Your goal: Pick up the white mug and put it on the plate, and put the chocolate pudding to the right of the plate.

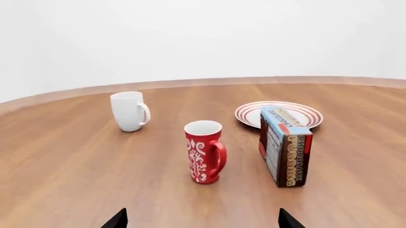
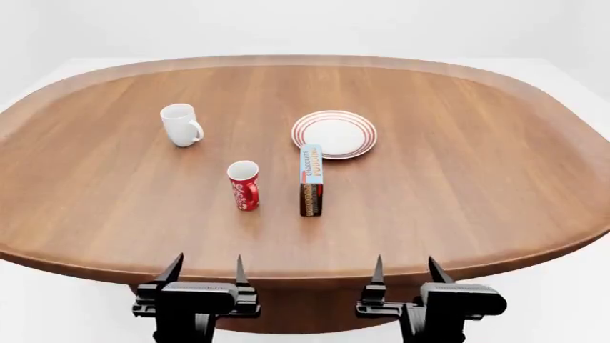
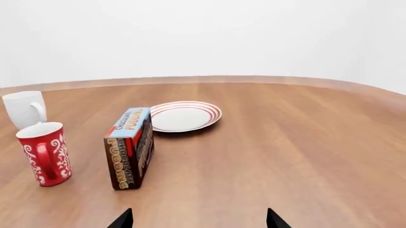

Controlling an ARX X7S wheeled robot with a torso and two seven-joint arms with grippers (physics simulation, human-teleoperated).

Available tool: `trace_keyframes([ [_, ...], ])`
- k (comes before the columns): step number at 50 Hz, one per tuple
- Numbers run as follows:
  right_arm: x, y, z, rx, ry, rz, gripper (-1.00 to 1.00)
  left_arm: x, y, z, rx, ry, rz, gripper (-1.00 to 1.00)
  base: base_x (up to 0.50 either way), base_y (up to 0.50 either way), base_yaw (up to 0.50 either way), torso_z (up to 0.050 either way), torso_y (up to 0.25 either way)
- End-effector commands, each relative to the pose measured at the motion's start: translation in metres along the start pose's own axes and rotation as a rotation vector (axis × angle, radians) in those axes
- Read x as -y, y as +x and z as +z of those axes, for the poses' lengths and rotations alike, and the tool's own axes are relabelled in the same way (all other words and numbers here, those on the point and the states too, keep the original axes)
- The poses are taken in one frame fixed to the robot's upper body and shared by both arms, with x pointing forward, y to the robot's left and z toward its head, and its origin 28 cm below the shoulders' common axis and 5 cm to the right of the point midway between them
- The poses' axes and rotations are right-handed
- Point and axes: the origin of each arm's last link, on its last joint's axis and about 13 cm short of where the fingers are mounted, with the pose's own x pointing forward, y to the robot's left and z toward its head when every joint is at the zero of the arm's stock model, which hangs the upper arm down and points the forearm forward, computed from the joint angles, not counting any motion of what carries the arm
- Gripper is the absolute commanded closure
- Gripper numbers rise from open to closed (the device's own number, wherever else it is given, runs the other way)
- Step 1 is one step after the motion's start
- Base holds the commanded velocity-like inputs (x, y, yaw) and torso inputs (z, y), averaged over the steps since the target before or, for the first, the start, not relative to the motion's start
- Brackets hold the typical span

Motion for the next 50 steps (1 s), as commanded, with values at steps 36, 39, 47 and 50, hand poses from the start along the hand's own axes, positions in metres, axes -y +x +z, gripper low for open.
trace_keyframes([
  [36,0.045,-0.071,0.136,0.88,0.187,-0.123,-1.0,-0.073,-0.07,0.124,0.716,-0.068,0.475,-1.0,0.05,0.0,0.0,0.0,0.0],
  [39,0.044,-0.071,0.136,0.877,0.184,-0.117,-1.0,-0.072,-0.069,0.123,0.711,-0.067,0.469,-1.0,0.5,0.0,0.0,0.0,0.0],
  [47,0.04,-0.068,0.132,0.853,0.176,-0.083,-1.0,-0.071,-0.068,0.122,0.7,-0.066,0.456,-1.0,0.5,0.0,0.0,0.0,0.0],
  [50,0.039,-0.068,0.131,0.843,0.173,-0.071,-1.0,-0.071,-0.068,0.122,0.698,-0.069,0.458,-1.0,0.5,0.0,0.0,0.0,0.0],
])
